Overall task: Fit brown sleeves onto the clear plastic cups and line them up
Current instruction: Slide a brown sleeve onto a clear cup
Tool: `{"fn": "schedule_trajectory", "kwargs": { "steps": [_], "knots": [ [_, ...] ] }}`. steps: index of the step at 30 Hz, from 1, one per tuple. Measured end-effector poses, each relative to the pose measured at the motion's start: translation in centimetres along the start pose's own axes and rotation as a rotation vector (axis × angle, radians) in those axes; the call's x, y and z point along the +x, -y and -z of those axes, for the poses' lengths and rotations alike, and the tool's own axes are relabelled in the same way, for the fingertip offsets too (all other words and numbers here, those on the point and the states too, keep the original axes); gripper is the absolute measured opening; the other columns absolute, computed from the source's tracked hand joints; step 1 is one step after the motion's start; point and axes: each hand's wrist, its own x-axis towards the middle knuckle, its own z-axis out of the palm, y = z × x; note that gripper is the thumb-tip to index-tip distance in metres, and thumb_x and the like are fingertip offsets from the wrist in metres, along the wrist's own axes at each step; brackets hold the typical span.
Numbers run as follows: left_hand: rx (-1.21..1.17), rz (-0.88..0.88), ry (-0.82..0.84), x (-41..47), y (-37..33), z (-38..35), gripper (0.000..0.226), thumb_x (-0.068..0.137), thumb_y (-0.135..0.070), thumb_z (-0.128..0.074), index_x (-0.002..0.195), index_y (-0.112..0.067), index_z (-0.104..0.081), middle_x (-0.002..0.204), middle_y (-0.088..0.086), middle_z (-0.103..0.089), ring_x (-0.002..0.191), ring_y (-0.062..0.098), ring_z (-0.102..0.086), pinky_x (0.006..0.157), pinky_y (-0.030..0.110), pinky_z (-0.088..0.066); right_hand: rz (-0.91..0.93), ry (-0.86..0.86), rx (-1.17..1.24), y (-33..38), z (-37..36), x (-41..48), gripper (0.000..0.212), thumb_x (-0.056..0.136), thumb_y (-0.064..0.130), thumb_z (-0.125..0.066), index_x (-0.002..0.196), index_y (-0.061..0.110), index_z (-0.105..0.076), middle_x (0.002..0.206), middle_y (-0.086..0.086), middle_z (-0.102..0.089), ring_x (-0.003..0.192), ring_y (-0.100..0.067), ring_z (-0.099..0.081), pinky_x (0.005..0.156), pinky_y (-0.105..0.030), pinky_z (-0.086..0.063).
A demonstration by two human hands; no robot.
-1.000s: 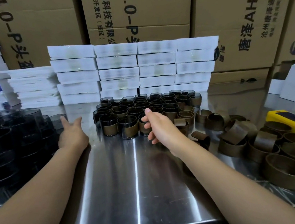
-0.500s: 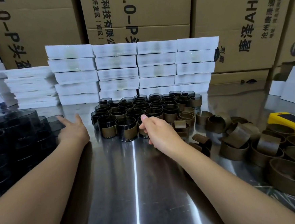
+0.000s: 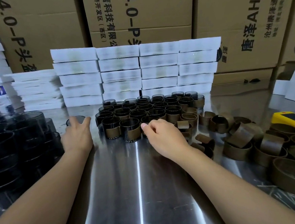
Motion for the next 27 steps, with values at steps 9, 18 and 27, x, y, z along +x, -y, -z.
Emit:
{"fn": "schedule_trajectory", "kwargs": {
  "steps": [9,18,27],
  "knots": [
    [-0.119,0.013,0.056,0.2,0.3,-0.5,0.053,0.093,-0.010,-0.048,0.143,-0.022,-0.034,0.135,0.018,-0.037,0.099,0.045,-0.057,0.062,0.038,-0.037,-0.095,-0.130,-0.560,-0.8,1.4,0.2,0.039,0.090,0.041,-0.048,0.123,0.022,-0.054,0.126,-0.004,-0.048,0.119,-0.027,-0.035,0.097,-0.041,-0.027],
    [-0.354,-0.083,-0.175,-1.2,-0.1,1.3,0.085,0.080,-0.023,-0.075,0.147,-0.035,-0.024,0.119,0.012,-0.043,0.078,0.032,-0.052,0.063,0.039,-0.040,-0.196,0.054,-0.671,-1.0,2.1,-0.1,0.036,0.089,0.028,-0.052,0.123,0.017,-0.053,0.129,-0.008,-0.044,0.122,-0.030,-0.032,0.099,-0.042,-0.028],
    [-0.520,-0.237,-0.436,-2.0,-2.6,3.3,0.069,0.065,-0.048,-0.081,0.126,-0.037,-0.050,0.115,0.003,-0.042,0.088,0.029,-0.058,0.059,0.032,-0.044,-0.169,-0.031,-0.573,-0.7,2.2,-0.1,0.027,0.088,0.025,-0.050,0.112,0.016,-0.059,0.124,-0.007,-0.047,0.118,-0.028,-0.033,0.097,-0.040,-0.026]
  ]
}}
